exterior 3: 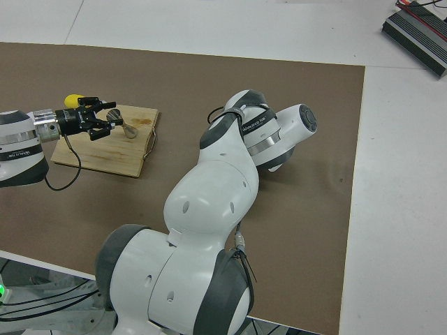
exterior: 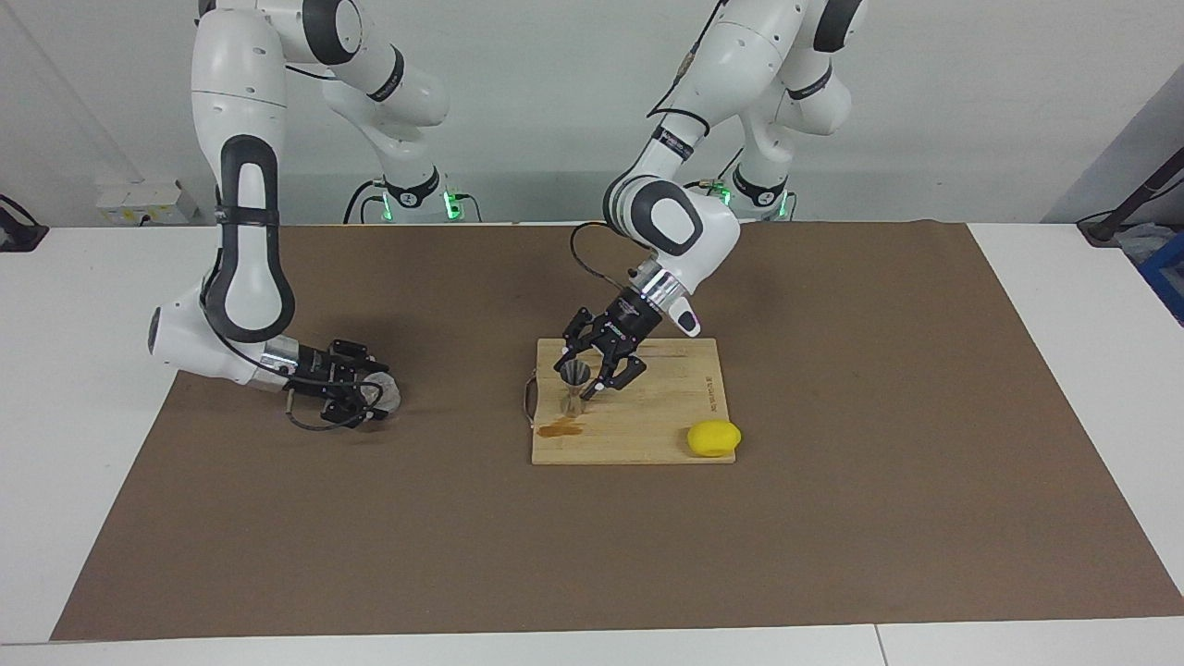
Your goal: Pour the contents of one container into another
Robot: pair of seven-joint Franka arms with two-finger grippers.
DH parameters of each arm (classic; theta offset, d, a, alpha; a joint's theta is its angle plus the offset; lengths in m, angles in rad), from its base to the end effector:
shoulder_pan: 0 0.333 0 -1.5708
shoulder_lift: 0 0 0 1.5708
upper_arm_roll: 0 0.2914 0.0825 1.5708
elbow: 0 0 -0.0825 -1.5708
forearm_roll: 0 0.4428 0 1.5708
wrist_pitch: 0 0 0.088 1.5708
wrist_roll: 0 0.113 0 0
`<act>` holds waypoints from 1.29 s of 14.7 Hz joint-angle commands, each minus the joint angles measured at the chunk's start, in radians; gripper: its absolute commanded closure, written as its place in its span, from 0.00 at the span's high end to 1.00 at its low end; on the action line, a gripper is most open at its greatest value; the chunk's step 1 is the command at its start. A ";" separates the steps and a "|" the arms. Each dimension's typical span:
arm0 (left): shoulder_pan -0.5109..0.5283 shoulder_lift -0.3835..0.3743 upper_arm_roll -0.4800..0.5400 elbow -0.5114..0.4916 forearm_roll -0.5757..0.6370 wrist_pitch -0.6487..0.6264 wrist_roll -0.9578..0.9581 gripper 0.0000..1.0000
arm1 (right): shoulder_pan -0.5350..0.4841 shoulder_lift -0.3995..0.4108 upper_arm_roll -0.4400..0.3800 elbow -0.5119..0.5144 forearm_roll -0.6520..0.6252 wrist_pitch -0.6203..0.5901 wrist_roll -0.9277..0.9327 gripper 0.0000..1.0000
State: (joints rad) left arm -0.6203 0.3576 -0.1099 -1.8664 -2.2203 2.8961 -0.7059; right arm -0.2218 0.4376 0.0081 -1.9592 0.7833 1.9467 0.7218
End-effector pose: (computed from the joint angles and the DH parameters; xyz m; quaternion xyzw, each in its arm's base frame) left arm 0.5265 -0.4068 0.2657 0.4165 0.7471 -0.2280 0.4652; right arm 0.6019 -0.0779 0.1669 -0.7063 0.5986 0.2794 0.2544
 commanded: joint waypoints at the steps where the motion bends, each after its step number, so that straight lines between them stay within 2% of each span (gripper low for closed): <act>1: -0.006 -0.002 0.007 -0.002 -0.025 0.012 0.023 0.76 | 0.002 -0.031 0.003 -0.035 0.030 0.029 0.004 0.99; 4: -0.006 -0.009 0.007 -0.002 -0.018 0.012 0.025 0.85 | 0.001 -0.031 0.003 -0.033 0.030 0.031 0.002 0.96; 6: -0.010 -0.025 0.006 -0.004 -0.016 0.032 0.022 0.99 | 0.001 -0.031 0.003 -0.032 0.030 0.031 0.001 0.91; 9: -0.015 -0.060 0.003 -0.011 -0.015 0.080 0.017 1.00 | -0.008 -0.030 0.003 -0.027 0.031 0.041 0.002 0.83; 10: -0.013 -0.072 0.003 -0.011 -0.015 0.080 0.017 1.00 | -0.013 -0.030 0.004 -0.024 0.031 0.049 0.002 0.77; 11: -0.012 -0.086 0.003 -0.016 -0.012 0.083 0.020 1.00 | -0.016 -0.030 0.004 -0.021 0.034 0.049 0.004 0.70; 12: -0.007 -0.103 0.003 -0.022 -0.012 0.086 0.017 1.00 | -0.019 -0.030 0.003 -0.020 0.043 0.052 0.004 0.60; 13: -0.003 -0.120 0.003 -0.033 -0.012 0.087 0.017 1.00 | -0.021 -0.031 0.003 -0.017 0.050 0.052 0.005 0.45; 14: 0.001 -0.133 0.004 -0.040 -0.010 0.084 0.020 1.00 | -0.019 -0.031 0.003 -0.014 0.050 0.052 0.005 0.38; 16: 0.040 -0.147 0.004 -0.046 0.026 0.072 0.022 1.00 | -0.019 -0.031 0.003 -0.013 0.057 0.052 0.005 0.38; 19: 0.103 -0.160 0.003 -0.062 0.177 -0.023 0.023 1.00 | -0.008 -0.042 0.003 -0.012 0.057 0.052 0.011 0.32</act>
State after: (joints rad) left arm -0.5636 0.2327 -0.1028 -1.8808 -2.1162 2.9431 -0.6938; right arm -0.2307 0.4232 0.0030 -1.9586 0.8101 1.9846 0.7225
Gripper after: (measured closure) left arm 0.000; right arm 0.498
